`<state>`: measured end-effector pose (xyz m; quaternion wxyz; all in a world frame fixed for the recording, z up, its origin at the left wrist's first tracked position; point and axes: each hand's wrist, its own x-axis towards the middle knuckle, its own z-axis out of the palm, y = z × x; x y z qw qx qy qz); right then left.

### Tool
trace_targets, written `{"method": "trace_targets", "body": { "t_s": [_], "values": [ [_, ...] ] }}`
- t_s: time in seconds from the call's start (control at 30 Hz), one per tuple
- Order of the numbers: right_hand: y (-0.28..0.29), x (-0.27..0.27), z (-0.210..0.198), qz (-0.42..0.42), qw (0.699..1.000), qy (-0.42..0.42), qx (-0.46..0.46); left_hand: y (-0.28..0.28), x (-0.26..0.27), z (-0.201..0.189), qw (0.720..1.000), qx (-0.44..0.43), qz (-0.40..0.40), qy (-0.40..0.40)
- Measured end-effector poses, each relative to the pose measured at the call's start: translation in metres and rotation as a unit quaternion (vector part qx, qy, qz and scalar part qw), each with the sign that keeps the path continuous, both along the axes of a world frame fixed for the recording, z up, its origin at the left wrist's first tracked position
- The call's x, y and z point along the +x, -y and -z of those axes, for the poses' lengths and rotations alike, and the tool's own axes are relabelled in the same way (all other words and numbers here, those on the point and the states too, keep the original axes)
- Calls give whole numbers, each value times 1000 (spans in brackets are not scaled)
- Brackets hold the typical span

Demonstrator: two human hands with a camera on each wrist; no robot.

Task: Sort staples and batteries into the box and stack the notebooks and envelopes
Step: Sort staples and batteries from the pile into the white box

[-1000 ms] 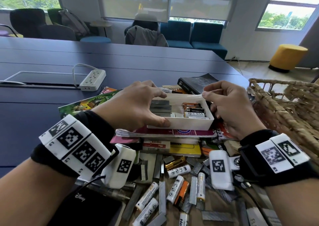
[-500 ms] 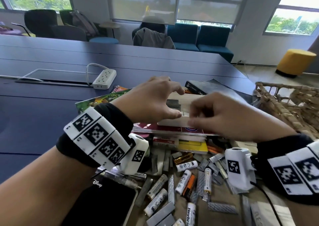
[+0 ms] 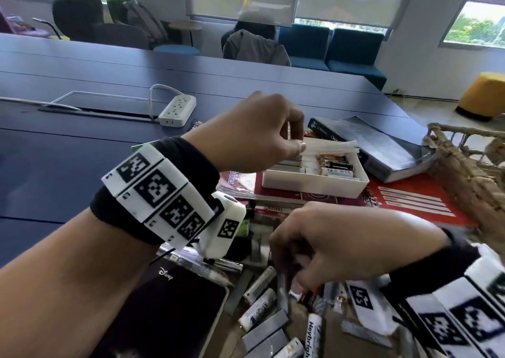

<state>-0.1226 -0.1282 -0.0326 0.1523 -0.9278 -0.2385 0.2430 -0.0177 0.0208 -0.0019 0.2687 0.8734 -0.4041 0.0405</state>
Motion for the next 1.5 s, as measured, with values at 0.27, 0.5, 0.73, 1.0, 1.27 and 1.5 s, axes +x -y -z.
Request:
{"method": "trace_targets", "body": {
  "t_s": [0.27, 0.5, 0.73, 1.0, 1.27, 1.5],
  "values": [
    [-16, -9, -4, -10, 995, 52, -90, -1, -3, -3, 1000, 2, 20, -19],
    [-20, -13, -2, -9, 989, 86, -119, -1, -6, -6, 1000, 0, 22, -18],
    [-16, -13, -3, 10, 989, 86, -122, 0, -7, -4, 1000, 8, 19, -18],
    [-17, -15, 1, -18, 985, 115, -129, 3, -7, 1, 998, 26, 26, -47],
    [-7, -13, -11, 33, 995, 67, -59, 0, -9, -4, 997, 40, 27, -57],
    [28, 1, -30, 108, 984, 140, 15, -2, -8, -6, 995, 40, 39, -87]
  ]
}}
